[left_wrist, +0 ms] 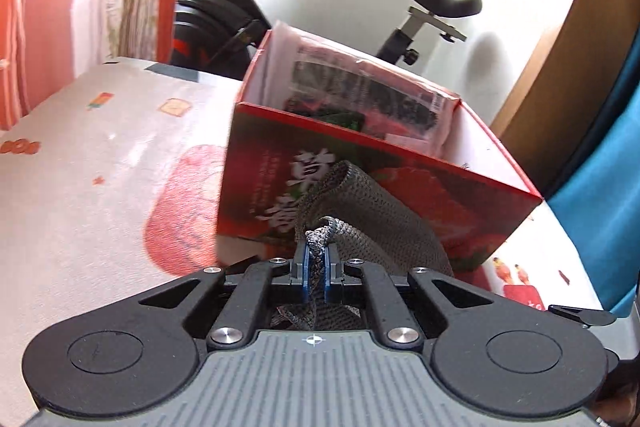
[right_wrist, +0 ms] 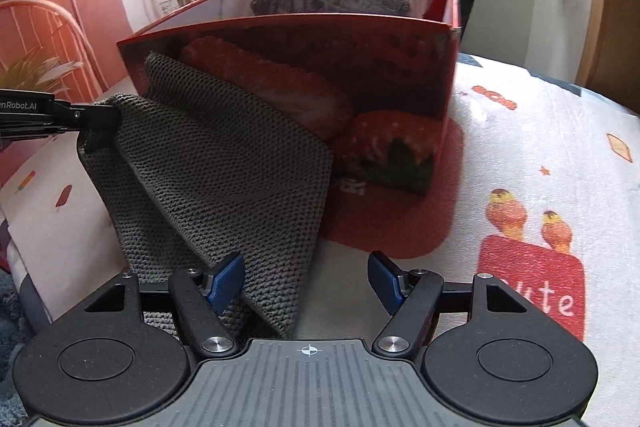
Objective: Organize soft objects
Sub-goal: 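Grasp another corner of the cloth with the right tool while the left holds it, then lift the grey cloth over the box, lower it in and open both tools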
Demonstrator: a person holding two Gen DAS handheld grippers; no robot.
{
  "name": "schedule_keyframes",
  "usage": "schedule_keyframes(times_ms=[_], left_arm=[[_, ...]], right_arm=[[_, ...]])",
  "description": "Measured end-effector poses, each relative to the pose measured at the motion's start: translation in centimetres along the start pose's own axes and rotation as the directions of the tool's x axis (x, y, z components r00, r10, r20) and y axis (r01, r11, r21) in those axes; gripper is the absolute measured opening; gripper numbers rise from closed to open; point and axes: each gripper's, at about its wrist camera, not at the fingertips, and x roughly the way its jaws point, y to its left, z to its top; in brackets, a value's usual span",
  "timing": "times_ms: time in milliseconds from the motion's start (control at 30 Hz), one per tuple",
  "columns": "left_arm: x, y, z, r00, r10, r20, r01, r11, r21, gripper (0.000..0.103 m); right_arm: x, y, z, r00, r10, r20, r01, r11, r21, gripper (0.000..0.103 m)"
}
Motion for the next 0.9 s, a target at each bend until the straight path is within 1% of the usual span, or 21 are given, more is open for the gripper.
schedule_keyframes(times_ms=[67,167,267,333,400,533,633,700,767,900], left_arm=[[-0.5,0.7,-0.7,1.000,0.007,-0.018,-0.007,1.000,-0.009,0.008],[-0.1,1.0,-1.4,0.999,0.012,-0.041,-0.013,1.000,-0.016,0.008],[0.1,1.2,-1.9,0.998,0.010,-0.058,-0.011,1.000,-0.020,0.008],[0.5,1.1,-2.2,0.998,0.004,-0.070,-0.006,1.000,-0.022,0.008],[0.8,1.0,-2.4,0.997,-0.001,-0.082,0.000,1.000,-0.020,0.008],[1.4,0.8,-2.9,0.994,-0.013,-0.108,0.012,1.000,-0.013,0.008],[1.8,0.6,-3.6,0.990,-0.028,-0.135,0.026,1.000,-0.013,0.008],[2.1,0.3,-4.1,0.987,-0.039,-0.155,0.038,0.999,-0.008,0.008],[2.3,-0.1,-4.6,0.983,-0.050,-0.175,0.051,0.999,0.002,0.008],[2.7,-0.5,-5.3,0.980,-0.059,-0.193,0.064,0.998,0.024,0.008]], right_arm=[[0.6,1.0,0.0,1.000,0.022,-0.014,-0.023,1.000,-0.017,0.065],[1.5,2.3,0.0,0.999,0.039,-0.033,-0.041,0.998,-0.052,0.065],[2.0,3.6,-0.3,0.999,0.009,-0.048,-0.015,0.993,-0.117,0.063],[1.9,4.0,-0.2,0.999,0.001,-0.047,-0.007,0.990,-0.141,0.059],[1.7,3.9,-0.2,0.999,-0.001,-0.051,-0.006,0.991,-0.134,0.053],[1.1,2.9,-0.4,0.998,-0.010,-0.054,0.004,0.993,-0.115,0.046],[0.8,2.2,-0.8,0.999,-0.009,-0.049,0.005,0.996,-0.089,0.035],[0.7,2.1,-0.9,0.999,-0.016,-0.041,0.012,0.996,-0.090,0.020],[0.5,2.1,-0.8,0.999,-0.040,-0.032,0.036,0.995,-0.097,0.009],[0.2,1.6,-1.0,0.999,-0.043,-0.022,0.041,0.996,-0.078,0.008]])
